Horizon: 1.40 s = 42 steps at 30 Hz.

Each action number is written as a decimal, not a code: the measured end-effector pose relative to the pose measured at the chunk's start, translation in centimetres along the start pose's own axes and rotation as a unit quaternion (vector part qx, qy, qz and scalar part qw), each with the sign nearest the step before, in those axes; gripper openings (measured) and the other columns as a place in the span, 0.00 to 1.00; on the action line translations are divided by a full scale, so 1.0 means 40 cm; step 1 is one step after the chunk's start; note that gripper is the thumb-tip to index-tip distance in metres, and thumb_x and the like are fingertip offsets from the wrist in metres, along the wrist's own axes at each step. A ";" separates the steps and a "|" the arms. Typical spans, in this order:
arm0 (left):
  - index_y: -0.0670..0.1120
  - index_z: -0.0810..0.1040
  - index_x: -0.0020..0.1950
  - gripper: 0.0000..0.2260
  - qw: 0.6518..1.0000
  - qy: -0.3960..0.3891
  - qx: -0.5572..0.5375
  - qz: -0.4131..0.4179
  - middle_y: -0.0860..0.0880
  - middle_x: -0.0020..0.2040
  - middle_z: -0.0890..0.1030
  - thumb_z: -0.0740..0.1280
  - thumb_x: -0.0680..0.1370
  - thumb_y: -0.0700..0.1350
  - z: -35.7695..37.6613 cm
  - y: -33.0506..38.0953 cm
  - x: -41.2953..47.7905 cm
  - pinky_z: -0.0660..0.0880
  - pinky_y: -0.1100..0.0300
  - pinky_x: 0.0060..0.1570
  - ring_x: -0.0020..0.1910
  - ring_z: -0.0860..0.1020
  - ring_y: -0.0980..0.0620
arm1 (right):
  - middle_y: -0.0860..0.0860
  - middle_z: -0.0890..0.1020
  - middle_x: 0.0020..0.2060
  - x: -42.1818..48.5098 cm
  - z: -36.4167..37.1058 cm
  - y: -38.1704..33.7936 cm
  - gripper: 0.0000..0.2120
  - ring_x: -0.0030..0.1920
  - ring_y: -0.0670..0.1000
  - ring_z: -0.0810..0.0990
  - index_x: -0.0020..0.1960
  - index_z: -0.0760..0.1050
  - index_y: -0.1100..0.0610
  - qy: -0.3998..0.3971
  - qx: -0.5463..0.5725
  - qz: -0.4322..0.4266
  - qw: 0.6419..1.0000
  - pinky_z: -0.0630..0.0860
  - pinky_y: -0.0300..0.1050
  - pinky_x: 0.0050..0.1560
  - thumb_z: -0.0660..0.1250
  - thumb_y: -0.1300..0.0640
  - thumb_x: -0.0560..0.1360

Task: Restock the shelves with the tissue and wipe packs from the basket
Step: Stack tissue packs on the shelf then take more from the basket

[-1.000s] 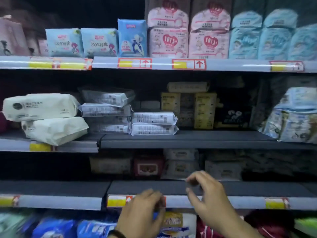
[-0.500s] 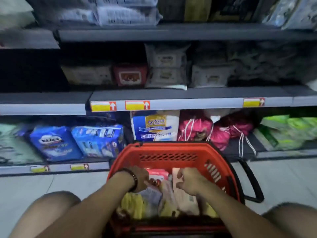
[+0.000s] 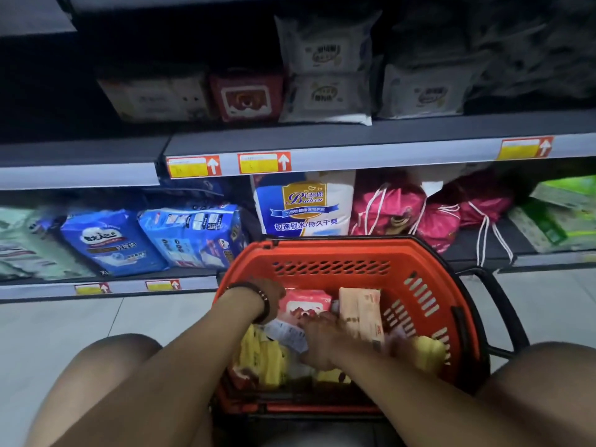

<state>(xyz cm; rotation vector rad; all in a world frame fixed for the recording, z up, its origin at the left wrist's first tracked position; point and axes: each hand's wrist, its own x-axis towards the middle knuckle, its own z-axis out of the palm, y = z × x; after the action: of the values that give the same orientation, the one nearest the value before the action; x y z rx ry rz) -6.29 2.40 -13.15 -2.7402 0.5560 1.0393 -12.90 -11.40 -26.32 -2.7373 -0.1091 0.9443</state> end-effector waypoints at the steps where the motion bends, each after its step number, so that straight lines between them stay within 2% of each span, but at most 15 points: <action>1: 0.49 0.71 0.78 0.23 1.000 0.013 -0.013 -0.002 0.44 0.75 0.74 0.64 0.82 0.39 -0.012 -0.012 0.001 0.72 0.54 0.69 0.72 0.74 0.43 | 0.55 0.66 0.80 0.010 0.003 0.001 0.48 0.79 0.62 0.60 0.85 0.53 0.50 -0.017 0.003 -0.002 1.000 0.58 0.63 0.79 0.73 0.39 0.72; 8: 0.50 0.73 0.76 0.21 0.999 0.032 -0.033 -0.011 0.45 0.74 0.75 0.63 0.83 0.42 -0.025 -0.063 -0.004 0.73 0.52 0.71 0.72 0.75 0.44 | 0.52 0.70 0.76 0.013 -0.022 -0.001 0.51 0.77 0.61 0.59 0.82 0.58 0.47 -0.019 0.004 -0.017 1.000 0.56 0.64 0.73 0.77 0.36 0.66; 11: 0.51 0.75 0.75 0.19 0.999 0.018 -0.030 -0.007 0.46 0.74 0.76 0.62 0.84 0.43 -0.022 -0.068 -0.019 0.73 0.52 0.70 0.71 0.75 0.44 | 0.54 0.76 0.67 -0.001 -0.033 -0.009 0.33 0.72 0.61 0.65 0.70 0.73 0.48 0.013 -0.013 -0.045 0.999 0.60 0.63 0.72 0.74 0.36 0.69; 13: 0.51 0.74 0.76 0.20 0.999 0.021 -0.026 -0.006 0.46 0.75 0.75 0.62 0.83 0.43 -0.022 -0.084 -0.027 0.72 0.53 0.71 0.72 0.74 0.44 | 0.52 0.83 0.58 -0.010 -0.047 -0.015 0.24 0.65 0.58 0.75 0.62 0.79 0.49 0.035 0.056 -0.048 0.997 0.69 0.59 0.69 0.72 0.37 0.71; 15: 0.51 0.71 0.77 0.21 0.999 0.026 -0.041 -0.020 0.46 0.76 0.73 0.63 0.83 0.44 -0.026 -0.100 -0.044 0.72 0.55 0.69 0.73 0.74 0.45 | 0.48 0.85 0.47 -0.027 -0.082 -0.018 0.17 0.51 0.52 0.83 0.57 0.82 0.50 0.044 0.169 -0.040 0.984 0.78 0.47 0.53 0.73 0.41 0.73; 17: 0.50 0.70 0.77 0.20 0.995 0.043 -0.074 -0.042 0.44 0.75 0.73 0.61 0.85 0.48 -0.029 -0.114 -0.065 0.73 0.54 0.66 0.71 0.75 0.43 | 0.47 0.84 0.41 -0.041 -0.129 -0.004 0.10 0.43 0.50 0.84 0.52 0.84 0.49 0.076 0.221 -0.057 0.971 0.75 0.43 0.39 0.75 0.47 0.72; 20: 0.48 0.69 0.75 0.23 0.958 0.115 -0.242 -0.102 0.40 0.71 0.76 0.60 0.84 0.60 -0.031 -0.141 -0.083 0.75 0.52 0.61 0.64 0.78 0.41 | 0.46 0.84 0.38 -0.072 -0.179 0.035 0.08 0.38 0.42 0.81 0.48 0.85 0.49 0.152 0.253 -0.093 0.951 0.74 0.44 0.37 0.78 0.51 0.70; 23: 0.48 0.71 0.70 0.29 0.874 0.138 -0.447 -0.130 0.42 0.64 0.80 0.59 0.80 0.70 -0.040 -0.161 -0.103 0.80 0.50 0.58 0.57 0.82 0.40 | 0.47 0.81 0.44 -0.105 -0.196 0.075 0.16 0.46 0.45 0.79 0.57 0.86 0.44 0.245 0.248 -0.124 0.929 0.74 0.39 0.48 0.77 0.55 0.70; 25: 0.52 0.75 0.66 0.30 0.846 0.108 -0.514 -0.089 0.47 0.59 0.83 0.59 0.77 0.74 -0.040 -0.158 -0.112 0.83 0.45 0.56 0.52 0.84 0.43 | 0.45 0.80 0.49 -0.131 -0.213 0.090 0.23 0.52 0.45 0.80 0.61 0.85 0.43 0.281 0.288 -0.134 0.906 0.75 0.41 0.57 0.78 0.60 0.69; 28: 0.55 0.78 0.65 0.27 0.803 0.091 -0.588 -0.017 0.48 0.59 0.84 0.68 0.74 0.70 -0.028 -0.136 -0.115 0.84 0.41 0.54 0.55 0.85 0.45 | 0.42 0.81 0.54 -0.174 -0.244 0.098 0.24 0.57 0.41 0.81 0.60 0.86 0.43 0.328 0.311 -0.161 0.878 0.75 0.40 0.64 0.78 0.63 0.68; 30: 0.57 0.77 0.68 0.36 0.809 0.089 -0.581 0.015 0.50 0.64 0.81 0.75 0.65 0.73 -0.020 -0.121 -0.110 0.83 0.44 0.58 0.60 0.83 0.48 | 0.41 0.82 0.55 -0.207 -0.271 0.091 0.25 0.59 0.40 0.80 0.59 0.86 0.45 0.351 0.312 -0.178 0.865 0.74 0.37 0.64 0.76 0.67 0.68; 34: 0.56 0.73 0.74 0.41 0.893 0.133 -0.415 0.109 0.57 0.67 0.78 0.79 0.64 0.69 -0.009 -0.075 -0.109 0.76 0.58 0.67 0.64 0.79 0.57 | 0.39 0.82 0.59 -0.258 -0.320 0.073 0.26 0.63 0.41 0.80 0.60 0.84 0.45 0.398 0.314 -0.213 0.836 0.75 0.41 0.66 0.75 0.68 0.68; 37: 0.59 0.75 0.71 0.42 0.874 0.143 -0.444 0.132 0.59 0.63 0.83 0.79 0.61 0.71 -0.007 -0.060 -0.097 0.80 0.54 0.64 0.60 0.83 0.59 | 0.37 0.80 0.63 -0.280 -0.351 0.058 0.32 0.66 0.39 0.78 0.66 0.77 0.38 0.416 0.324 -0.233 0.817 0.76 0.38 0.65 0.77 0.67 0.72; 40: 0.56 0.79 0.69 0.25 0.802 0.127 -0.555 0.180 0.55 0.59 0.87 0.79 0.74 0.53 -0.022 -0.029 -0.113 0.81 0.56 0.59 0.58 0.85 0.55 | 0.44 0.79 0.66 -0.288 -0.367 0.031 0.36 0.67 0.44 0.80 0.74 0.72 0.41 0.453 0.447 -0.217 0.741 0.81 0.42 0.62 0.81 0.59 0.72; 42: 0.49 0.79 0.70 0.25 0.718 0.121 -0.654 0.205 0.48 0.61 0.86 0.79 0.74 0.48 -0.029 0.000 -0.118 0.81 0.51 0.61 0.60 0.85 0.47 | 0.44 0.74 0.71 -0.287 -0.368 0.022 0.40 0.71 0.44 0.76 0.77 0.67 0.45 0.479 0.450 -0.170 0.735 0.76 0.44 0.67 0.82 0.47 0.70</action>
<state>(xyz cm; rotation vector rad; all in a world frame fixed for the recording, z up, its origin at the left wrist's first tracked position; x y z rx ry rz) -8.84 3.41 -9.13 -4.1763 0.6092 1.6149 -12.91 -16.97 -8.47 -1.8263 0.0388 -0.5027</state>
